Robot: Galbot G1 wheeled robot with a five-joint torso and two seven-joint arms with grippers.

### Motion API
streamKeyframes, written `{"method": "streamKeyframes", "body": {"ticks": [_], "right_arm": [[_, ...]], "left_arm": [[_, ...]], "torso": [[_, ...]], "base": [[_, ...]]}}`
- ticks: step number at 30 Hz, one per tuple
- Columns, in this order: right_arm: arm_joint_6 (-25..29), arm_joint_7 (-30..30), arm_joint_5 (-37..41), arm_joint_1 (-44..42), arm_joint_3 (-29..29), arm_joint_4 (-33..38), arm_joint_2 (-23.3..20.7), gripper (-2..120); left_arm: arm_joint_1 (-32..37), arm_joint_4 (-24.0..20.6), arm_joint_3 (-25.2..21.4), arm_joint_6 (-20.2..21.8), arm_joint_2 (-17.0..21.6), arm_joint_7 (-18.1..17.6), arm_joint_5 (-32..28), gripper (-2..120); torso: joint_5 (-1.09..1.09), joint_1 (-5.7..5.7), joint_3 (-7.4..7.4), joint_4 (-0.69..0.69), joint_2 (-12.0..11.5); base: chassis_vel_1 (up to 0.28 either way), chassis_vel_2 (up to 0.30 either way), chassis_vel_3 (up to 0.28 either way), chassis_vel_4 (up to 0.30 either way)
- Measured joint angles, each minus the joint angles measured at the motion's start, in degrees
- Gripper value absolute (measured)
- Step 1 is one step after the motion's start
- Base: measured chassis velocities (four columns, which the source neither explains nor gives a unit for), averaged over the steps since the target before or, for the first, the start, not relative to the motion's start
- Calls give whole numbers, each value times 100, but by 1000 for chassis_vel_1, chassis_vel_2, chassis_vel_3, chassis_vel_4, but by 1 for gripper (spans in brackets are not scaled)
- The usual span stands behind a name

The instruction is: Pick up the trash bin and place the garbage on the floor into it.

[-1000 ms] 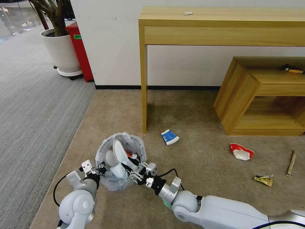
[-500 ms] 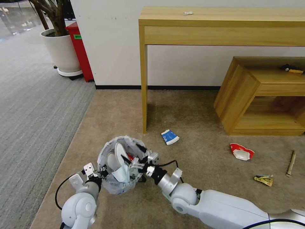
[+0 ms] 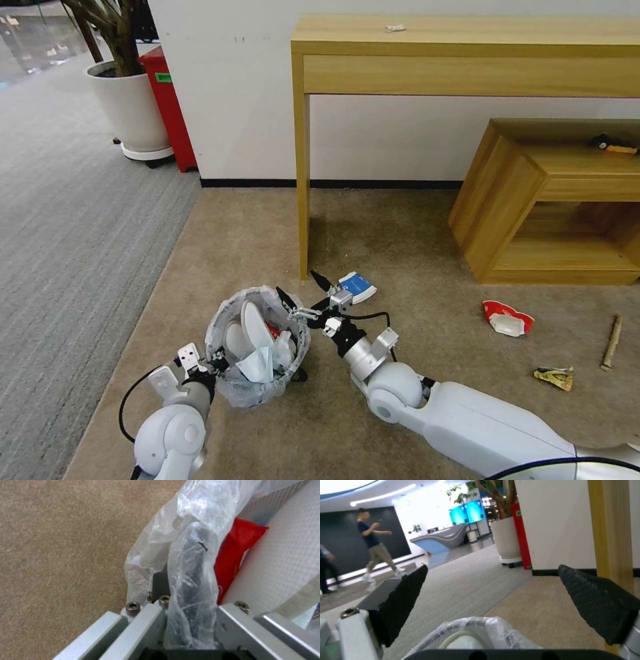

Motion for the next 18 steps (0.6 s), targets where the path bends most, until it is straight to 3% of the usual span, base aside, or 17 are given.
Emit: {"method": "streamKeyframes", "body": {"ticks": [18], "right_arm": [[13,-1,97,22,155,169,-103,100]], "left_arm": [[-84,-165,-161,52,44,-82,-180,0]], "torso": [[-1,1,1,0,-1]], "base": [[0,0,0,0]]}}
